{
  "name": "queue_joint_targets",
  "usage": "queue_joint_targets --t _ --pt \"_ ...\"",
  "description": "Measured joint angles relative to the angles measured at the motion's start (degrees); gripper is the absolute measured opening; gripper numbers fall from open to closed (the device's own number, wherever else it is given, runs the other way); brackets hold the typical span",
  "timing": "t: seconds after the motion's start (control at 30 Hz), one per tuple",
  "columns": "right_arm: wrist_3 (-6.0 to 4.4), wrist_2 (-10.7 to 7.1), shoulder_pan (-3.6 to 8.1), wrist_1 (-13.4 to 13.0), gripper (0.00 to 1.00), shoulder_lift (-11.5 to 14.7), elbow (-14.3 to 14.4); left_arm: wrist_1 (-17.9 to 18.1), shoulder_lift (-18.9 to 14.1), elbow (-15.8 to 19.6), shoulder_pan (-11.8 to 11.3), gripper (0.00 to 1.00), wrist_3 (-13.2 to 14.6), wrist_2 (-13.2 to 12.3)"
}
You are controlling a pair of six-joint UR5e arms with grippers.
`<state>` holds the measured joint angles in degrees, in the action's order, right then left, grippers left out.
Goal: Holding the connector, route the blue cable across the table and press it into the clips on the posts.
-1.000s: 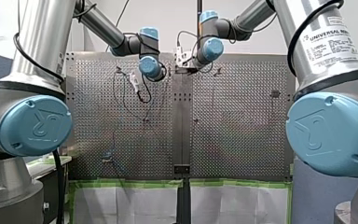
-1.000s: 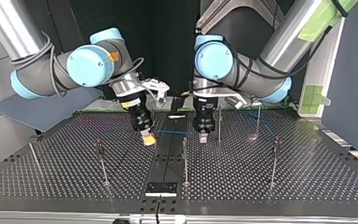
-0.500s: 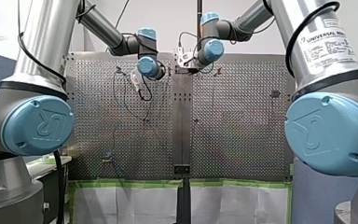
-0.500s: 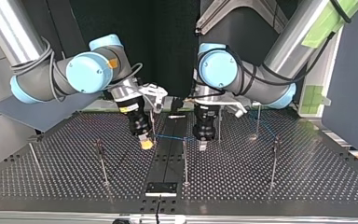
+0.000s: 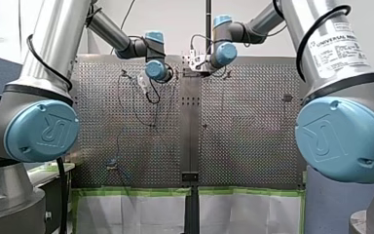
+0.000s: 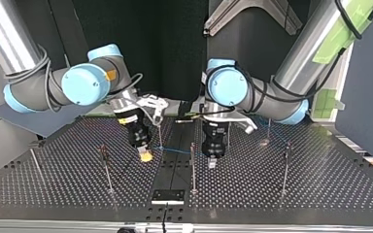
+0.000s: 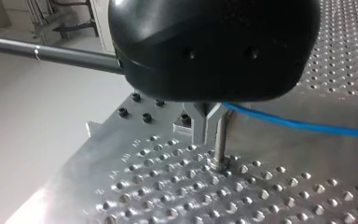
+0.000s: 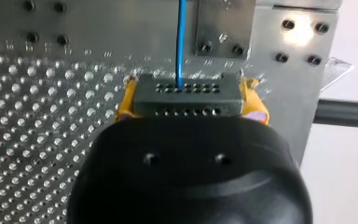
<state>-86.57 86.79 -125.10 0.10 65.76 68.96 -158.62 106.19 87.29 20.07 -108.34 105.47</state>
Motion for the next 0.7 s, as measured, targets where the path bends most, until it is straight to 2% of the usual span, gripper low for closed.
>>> queue_joint_targets --t 0.4,0.7 --pt "-0.03 -1.57 1.86 -0.69 0.00 -2.96 -1.98 2.96 3.84 -1.96 -1.61 0.00 -1.05 -2.40" --pt "0.49 -3.71 2.29 -1.90 0.00 -5.81 -4.83 2.56 6.72 -4.43 -1.94 0.00 -1.31 -2.25"
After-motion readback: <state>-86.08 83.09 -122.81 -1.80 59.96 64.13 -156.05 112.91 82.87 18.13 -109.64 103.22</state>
